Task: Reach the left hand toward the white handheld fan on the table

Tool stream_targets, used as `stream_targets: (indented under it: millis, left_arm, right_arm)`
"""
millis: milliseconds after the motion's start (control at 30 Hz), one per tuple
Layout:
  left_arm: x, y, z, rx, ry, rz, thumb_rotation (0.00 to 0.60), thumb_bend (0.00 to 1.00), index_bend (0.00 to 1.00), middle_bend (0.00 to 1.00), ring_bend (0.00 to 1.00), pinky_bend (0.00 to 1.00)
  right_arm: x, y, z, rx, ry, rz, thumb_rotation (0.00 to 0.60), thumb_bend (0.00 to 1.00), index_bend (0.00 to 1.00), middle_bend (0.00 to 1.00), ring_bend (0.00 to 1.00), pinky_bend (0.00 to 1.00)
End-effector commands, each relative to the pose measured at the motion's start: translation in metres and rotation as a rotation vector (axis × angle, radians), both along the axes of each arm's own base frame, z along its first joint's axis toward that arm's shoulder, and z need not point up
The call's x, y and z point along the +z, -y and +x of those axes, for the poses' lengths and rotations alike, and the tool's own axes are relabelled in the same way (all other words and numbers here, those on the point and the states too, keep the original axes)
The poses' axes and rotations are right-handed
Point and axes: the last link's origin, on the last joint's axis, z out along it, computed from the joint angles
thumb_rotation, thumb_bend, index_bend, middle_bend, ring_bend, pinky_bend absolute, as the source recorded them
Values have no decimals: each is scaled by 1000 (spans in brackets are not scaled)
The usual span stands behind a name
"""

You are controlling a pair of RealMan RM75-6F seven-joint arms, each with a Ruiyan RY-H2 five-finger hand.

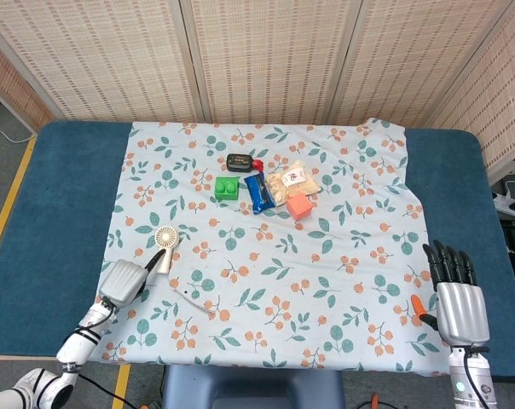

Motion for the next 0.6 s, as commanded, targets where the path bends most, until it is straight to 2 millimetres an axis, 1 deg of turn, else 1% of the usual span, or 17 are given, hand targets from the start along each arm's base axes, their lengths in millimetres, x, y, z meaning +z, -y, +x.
stream_targets:
  millis: [33,333,600]
  left_arm:
    - [0,-1,-1,4,-5,-6,600,969,24,1000,855,1000]
    - [-2,-2,-7,43,-37,-74,600,969,30,1000,852,1000]
    - [3,-3,-5,57,-29,-89,586,971,41,1000,852,1000]
  right_arm:
    - [0,0,0,1,-1,0,600,186,0,0,0,0]
    - [-1,0,0,2,-1,6,600,185,0,0,0,0]
    - [-4,1,1,4,-2,14,600,185,0,0,0,0]
